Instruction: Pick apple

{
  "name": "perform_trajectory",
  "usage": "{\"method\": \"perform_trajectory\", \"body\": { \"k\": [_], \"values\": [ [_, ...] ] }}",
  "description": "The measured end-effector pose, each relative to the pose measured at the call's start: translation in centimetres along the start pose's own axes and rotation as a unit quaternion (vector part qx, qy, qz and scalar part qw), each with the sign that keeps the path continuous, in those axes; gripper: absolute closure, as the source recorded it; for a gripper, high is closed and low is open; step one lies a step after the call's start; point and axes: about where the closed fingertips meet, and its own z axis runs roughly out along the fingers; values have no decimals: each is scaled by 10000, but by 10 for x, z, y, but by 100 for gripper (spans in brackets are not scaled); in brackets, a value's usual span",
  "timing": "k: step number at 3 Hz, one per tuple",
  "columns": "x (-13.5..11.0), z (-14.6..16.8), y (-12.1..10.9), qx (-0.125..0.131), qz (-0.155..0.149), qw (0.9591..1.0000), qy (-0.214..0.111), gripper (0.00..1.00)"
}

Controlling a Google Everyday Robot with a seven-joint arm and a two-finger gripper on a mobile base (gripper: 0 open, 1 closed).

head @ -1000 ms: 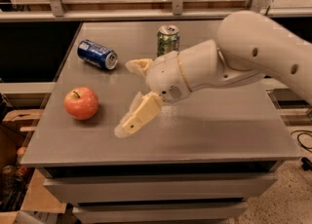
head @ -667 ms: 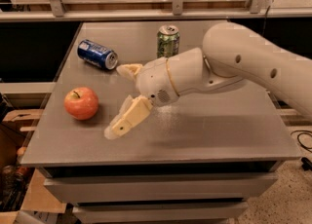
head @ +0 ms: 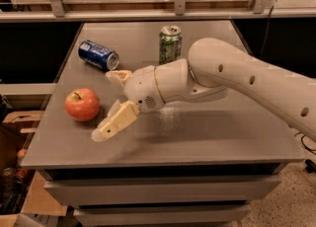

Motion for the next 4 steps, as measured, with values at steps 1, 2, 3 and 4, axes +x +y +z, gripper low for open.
{"method": "perform_trajectory", "body": {
  "k": [1,2,3,4],
  "values": [
    [-5,14,-5,-15,-35,9999,-154,0],
    [-8,28,-9,-58,-53,9995,-292,0],
    [-13,44,-13,-145,-66,9991,-401,0],
    [-14,58,-14,-253,-43,9985,-479,17]
  ]
}}
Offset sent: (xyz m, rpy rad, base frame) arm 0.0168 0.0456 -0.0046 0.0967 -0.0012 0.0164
